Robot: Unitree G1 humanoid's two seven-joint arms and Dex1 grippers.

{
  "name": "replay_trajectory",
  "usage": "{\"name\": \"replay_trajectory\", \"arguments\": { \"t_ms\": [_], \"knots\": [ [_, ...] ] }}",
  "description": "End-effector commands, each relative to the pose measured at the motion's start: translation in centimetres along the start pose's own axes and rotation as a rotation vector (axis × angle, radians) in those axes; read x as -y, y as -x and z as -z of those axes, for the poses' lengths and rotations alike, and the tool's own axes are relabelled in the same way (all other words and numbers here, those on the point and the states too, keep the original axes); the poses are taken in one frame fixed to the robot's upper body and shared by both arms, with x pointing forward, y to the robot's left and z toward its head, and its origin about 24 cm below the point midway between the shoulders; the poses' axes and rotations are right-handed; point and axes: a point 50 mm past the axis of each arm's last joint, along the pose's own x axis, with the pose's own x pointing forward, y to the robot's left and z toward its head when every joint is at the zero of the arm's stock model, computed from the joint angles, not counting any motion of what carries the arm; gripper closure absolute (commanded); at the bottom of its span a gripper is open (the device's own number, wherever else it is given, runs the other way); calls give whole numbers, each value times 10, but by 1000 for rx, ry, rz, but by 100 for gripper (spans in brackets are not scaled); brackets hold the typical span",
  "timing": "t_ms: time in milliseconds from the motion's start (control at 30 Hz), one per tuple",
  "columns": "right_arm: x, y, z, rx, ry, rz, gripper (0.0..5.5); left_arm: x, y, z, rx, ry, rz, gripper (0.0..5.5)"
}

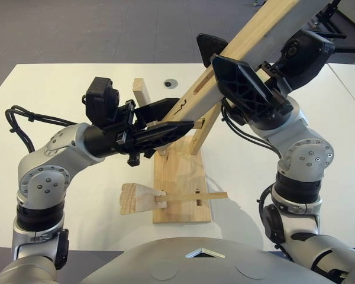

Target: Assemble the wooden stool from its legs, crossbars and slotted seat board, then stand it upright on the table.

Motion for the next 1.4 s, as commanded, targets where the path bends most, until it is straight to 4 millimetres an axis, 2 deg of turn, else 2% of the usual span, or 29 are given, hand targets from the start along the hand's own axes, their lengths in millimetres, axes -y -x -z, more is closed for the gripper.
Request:
{"name": "replay_trajectory", "arguments": {
  "t_ms": [33,300,333,433,633,733,867,1000,1133,1233,1333,1400],
  "knots": [
    [-3,-3,0,-3,4,-28,336,-2,2,1,-38,0,-13,345],
    [1,7,-7,-15,31,-20,336,-4,6,-3,-27,10,-23,345],
    [0,10,-5,-17,40,-17,336,-5,6,-4,-22,8,-29,309],
    [-3,21,-4,-13,68,-5,337,-6,8,-4,-16,3,-42,266],
    [-9,15,-16,-13,146,8,337,-8,15,-3,-16,-13,-86,168],
    [-17,32,-31,-119,278,85,337,-7,24,-7,-9,-47,-133,121],
    [-18,62,-43,-213,323,202,337,1,34,-17,23,-79,-163,115],
    [-20,84,-36,-286,332,308,337,14,46,-27,16,-104,-202,115],
    [-29,95,-29,-322,277,338,337,27,56,-41,-5,-105,-221,115],
    [-36,105,-19,-356,285,352,337,35,60,-44,-31,-68,-214,115],
    [-47,117,-5,-356,242,314,337,41,63,-42,-58,-15,-204,115],
    [-57,127,9,-438,195,234,338,47,64,-39,-70,29,-191,115]
  ]
}}
